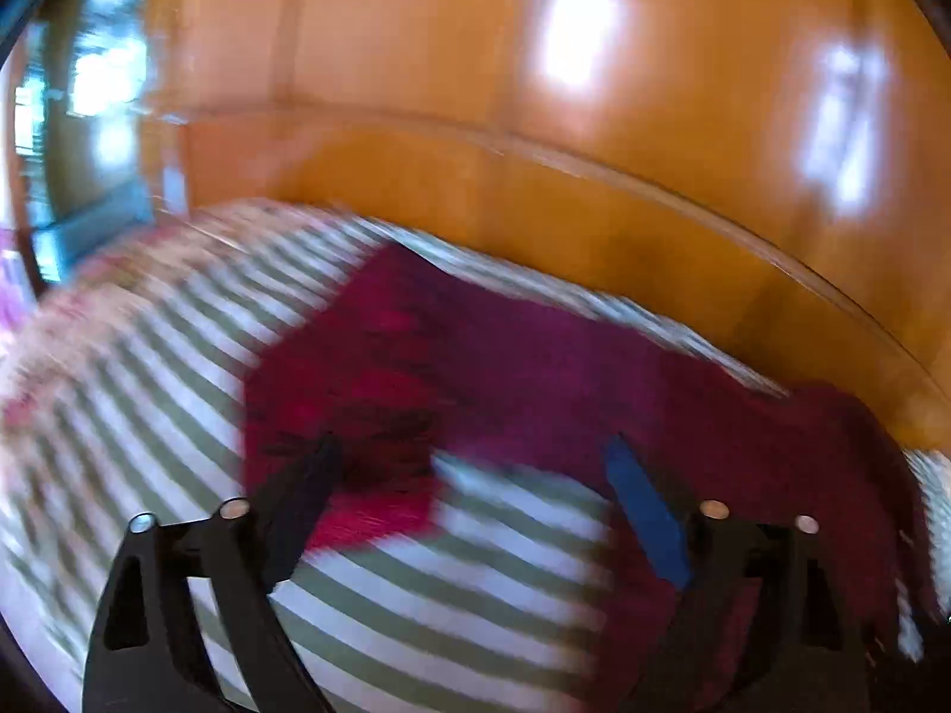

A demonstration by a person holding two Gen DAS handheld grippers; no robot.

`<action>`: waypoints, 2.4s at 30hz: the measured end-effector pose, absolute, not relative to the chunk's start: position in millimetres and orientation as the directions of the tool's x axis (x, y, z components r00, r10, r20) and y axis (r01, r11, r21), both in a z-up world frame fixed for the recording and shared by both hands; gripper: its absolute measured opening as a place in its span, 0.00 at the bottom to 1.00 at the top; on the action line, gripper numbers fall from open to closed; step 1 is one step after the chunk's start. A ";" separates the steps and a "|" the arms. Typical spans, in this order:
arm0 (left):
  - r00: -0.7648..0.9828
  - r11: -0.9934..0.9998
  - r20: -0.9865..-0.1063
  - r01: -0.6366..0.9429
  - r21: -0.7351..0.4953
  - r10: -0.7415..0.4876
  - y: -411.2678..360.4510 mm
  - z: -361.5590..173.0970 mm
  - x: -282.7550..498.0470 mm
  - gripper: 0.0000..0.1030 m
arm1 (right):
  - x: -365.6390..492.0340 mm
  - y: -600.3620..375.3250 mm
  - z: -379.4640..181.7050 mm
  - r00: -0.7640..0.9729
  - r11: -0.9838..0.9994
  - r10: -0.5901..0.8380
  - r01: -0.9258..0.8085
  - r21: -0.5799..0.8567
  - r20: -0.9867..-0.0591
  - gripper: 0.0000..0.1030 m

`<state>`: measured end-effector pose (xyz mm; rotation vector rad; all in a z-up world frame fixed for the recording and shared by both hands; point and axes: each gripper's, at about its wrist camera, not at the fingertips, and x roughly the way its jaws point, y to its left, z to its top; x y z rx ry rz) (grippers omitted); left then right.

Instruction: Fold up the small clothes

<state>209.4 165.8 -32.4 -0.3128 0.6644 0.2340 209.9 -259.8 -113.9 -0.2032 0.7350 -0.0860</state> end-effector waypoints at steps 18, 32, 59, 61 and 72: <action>0.653 0.999 -0.757 -0.030 -0.044 -0.014 34.9 -108.0 217.8 0.93 | 315.2 -352.5 -73.0 0.739 0.955 -0.280 0.148 -0.259 -0.613 0.41; 0.656 0.997 -0.754 -0.021 -0.070 -0.039 32.5 -113.8 223.3 0.96 | 356.1 -399.9 -72.1 0.653 0.878 -0.474 0.399 -0.263 -0.591 0.70; 0.683 0.998 -0.729 -0.061 0.004 0.045 63.1 -81.0 209.9 0.96 | 195.2 -252.3 -116.2 0.680 0.984 -0.063 0.165 0.068 -0.730 0.91; 0.688 0.996 -0.724 -0.091 -0.019 0.049 87.3 -75.9 214.4 0.96 | 199.2 -252.4 -117.4 0.680 0.984 -0.063 0.164 0.068 -0.730 0.91; 0.627 0.965 -0.742 -0.242 0.104 0.238 214.9 -71.0 265.6 0.61 | 216.4 -276.5 -121.3 0.682 0.983 -0.053 0.165 0.082 -0.730 0.92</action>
